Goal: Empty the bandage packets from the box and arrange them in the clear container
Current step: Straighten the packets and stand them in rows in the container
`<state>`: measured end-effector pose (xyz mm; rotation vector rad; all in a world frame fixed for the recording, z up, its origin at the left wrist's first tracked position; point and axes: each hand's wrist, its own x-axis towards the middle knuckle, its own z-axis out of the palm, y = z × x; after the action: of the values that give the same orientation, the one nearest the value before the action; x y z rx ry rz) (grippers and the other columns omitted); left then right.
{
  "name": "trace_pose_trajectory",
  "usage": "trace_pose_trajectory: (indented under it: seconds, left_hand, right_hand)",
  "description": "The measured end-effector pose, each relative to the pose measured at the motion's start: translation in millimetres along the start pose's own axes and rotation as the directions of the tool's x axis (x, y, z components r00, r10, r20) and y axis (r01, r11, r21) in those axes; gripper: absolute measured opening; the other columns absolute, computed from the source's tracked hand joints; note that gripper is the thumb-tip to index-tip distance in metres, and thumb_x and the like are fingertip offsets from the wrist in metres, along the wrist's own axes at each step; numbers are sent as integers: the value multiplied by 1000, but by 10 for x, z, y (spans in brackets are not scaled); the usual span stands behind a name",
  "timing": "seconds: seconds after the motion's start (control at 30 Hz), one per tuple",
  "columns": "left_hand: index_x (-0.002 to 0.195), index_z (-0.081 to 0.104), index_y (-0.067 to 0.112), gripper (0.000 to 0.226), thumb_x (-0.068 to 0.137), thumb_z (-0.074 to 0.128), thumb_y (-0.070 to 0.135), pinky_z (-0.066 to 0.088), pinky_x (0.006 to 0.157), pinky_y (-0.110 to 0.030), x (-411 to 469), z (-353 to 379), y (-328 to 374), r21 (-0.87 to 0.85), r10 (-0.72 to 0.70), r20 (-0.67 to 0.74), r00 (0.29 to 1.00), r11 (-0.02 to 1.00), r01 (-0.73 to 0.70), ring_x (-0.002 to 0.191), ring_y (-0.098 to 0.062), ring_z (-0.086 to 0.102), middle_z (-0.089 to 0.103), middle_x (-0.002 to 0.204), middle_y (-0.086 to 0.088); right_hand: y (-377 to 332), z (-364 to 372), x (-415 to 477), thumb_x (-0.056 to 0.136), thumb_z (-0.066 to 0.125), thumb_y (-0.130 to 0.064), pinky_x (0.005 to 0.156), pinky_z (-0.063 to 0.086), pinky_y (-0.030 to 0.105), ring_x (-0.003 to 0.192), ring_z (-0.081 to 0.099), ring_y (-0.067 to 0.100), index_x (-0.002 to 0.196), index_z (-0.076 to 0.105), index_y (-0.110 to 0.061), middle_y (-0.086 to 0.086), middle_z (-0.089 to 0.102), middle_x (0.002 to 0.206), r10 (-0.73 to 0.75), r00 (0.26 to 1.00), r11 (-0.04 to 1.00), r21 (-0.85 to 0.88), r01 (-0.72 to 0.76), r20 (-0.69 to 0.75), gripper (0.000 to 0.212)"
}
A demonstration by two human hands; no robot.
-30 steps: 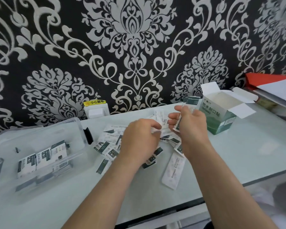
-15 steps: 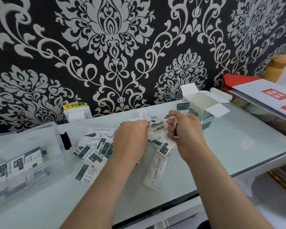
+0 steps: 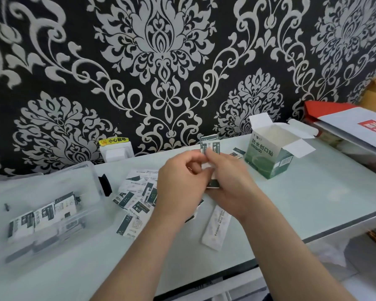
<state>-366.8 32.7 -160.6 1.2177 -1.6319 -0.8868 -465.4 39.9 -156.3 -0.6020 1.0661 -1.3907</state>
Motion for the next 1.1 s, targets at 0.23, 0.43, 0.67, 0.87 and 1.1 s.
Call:
trace_pose_trajectory:
  seconds: [0.23, 0.43, 0.67, 0.87, 1.1]
  left_hand:
    - [147, 11, 49, 106, 66, 79, 39, 27, 115, -40, -64, -260, -62, 477, 277, 354, 894, 769, -427, 144, -11, -3, -7, 157, 17]
    - [134, 42, 35, 74, 68, 76, 36, 43, 95, -31, -31, -504, -146, 459, 251, 192, 949, 831, -313, 130, -12, 24, 23, 141, 10]
    - [116, 54, 42, 43, 79, 74, 35, 42, 78, -8, 1, -831, -65, 256, 98, 165, 981, 957, -138, 101, 7, 50, 44, 115, 19]
    - [91, 66, 27, 11, 92, 60, 19, 40, 51, -26, 11, -1029, -70, -163, -77, 51, 996, 983, 85, 52, -10, 50, 59, 61, 11]
    - [89, 66, 17, 4, 87, 66, 14, 42, 54, -27, -55, -1270, -122, -267, 65, -121, 991, 959, -95, 65, -9, 54, 61, 80, 13]
  right_hand:
    - [-5, 80, -87, 92, 45, -2, 47, 38, 25, 50, 50, 12, 79, 59, -3, 1, 54, 56, -48, 984, 838, -528, 133, 172, 18]
    - [46, 179, -94, 96, 51, -11, 63, 46, 34, 65, 52, 19, 82, 62, -1, 11, 55, 70, -30, 940, 813, -538, 221, 340, 20]
    - [70, 331, -57, 99, 44, -2, 60, 53, 25, 62, 62, 14, 107, 62, -3, 12, 68, 83, -103, 959, 920, -342, 194, 265, 20]
    - [114, 568, -98, 101, 41, -8, 42, 33, 19, 44, 43, 10, 94, 62, -6, 1, 55, 58, -66, 961, 976, -182, 117, 269, 21]
    - [311, 991, -165, 99, 41, -7, 37, 25, 14, 40, 38, 6, 97, 53, -7, 1, 51, 58, 65, 914, 996, 28, -82, 401, 13]
